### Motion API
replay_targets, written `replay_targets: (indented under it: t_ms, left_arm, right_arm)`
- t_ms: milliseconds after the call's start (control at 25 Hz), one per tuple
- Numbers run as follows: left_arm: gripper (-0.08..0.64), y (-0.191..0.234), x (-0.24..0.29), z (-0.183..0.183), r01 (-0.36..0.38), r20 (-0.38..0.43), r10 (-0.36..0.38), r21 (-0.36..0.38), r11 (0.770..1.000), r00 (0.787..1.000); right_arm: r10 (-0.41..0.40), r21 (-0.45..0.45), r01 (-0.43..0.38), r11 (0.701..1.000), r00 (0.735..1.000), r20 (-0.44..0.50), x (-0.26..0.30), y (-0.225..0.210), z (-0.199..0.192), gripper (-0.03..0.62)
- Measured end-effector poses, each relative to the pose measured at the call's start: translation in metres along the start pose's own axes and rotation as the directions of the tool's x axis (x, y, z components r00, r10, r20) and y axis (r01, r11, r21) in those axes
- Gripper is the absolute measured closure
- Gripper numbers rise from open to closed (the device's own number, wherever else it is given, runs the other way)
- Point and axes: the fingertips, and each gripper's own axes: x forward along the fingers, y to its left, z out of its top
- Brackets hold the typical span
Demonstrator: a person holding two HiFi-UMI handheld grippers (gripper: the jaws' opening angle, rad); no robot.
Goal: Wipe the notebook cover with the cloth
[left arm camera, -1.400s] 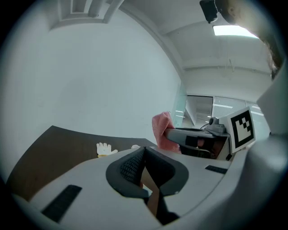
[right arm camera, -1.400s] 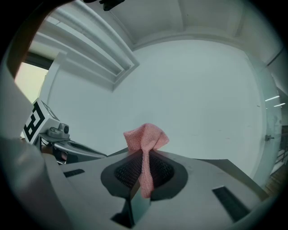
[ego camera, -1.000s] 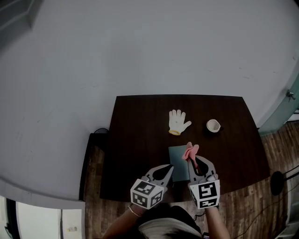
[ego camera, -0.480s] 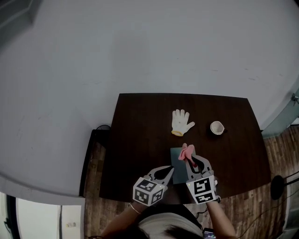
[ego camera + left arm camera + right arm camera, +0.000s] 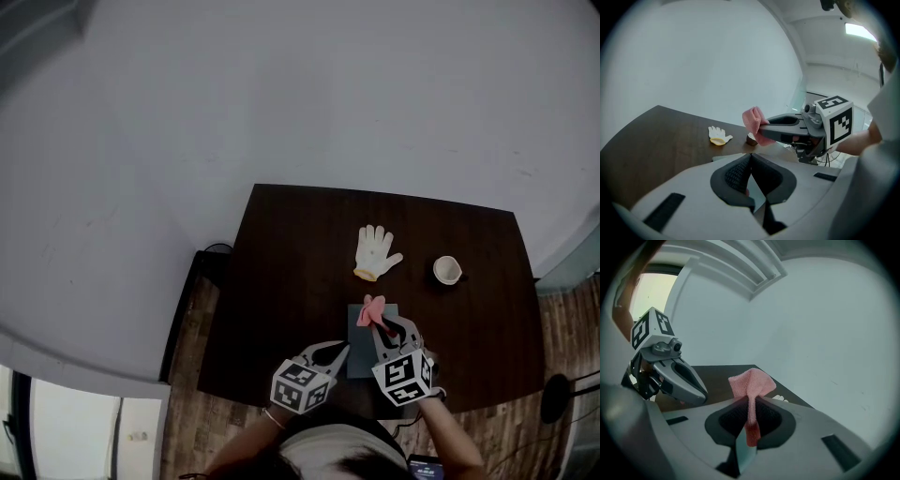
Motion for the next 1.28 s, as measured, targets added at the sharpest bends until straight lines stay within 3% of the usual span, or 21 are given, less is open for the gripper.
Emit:
replay_targets:
  t_ms: [560,1280]
  left_arm:
    - [0.541,0.021,0.033,-0.017,-0.034,-0.027,0.034,-0.023,0.999,0.999]
    - [0.541,0.047,0.068,-0.058,-0.104,-0.107,0.093,-0.101,0.989,0.99]
  right_arm:
    - [0.149,-0.125,-0.157,0.98,0.986,-0.07,0.055,0.007,-0.032,0.549]
    - [0.251,-0.206,-0.289,0.935,0.948,-0.194,0.115,0.02,-0.081,0.549]
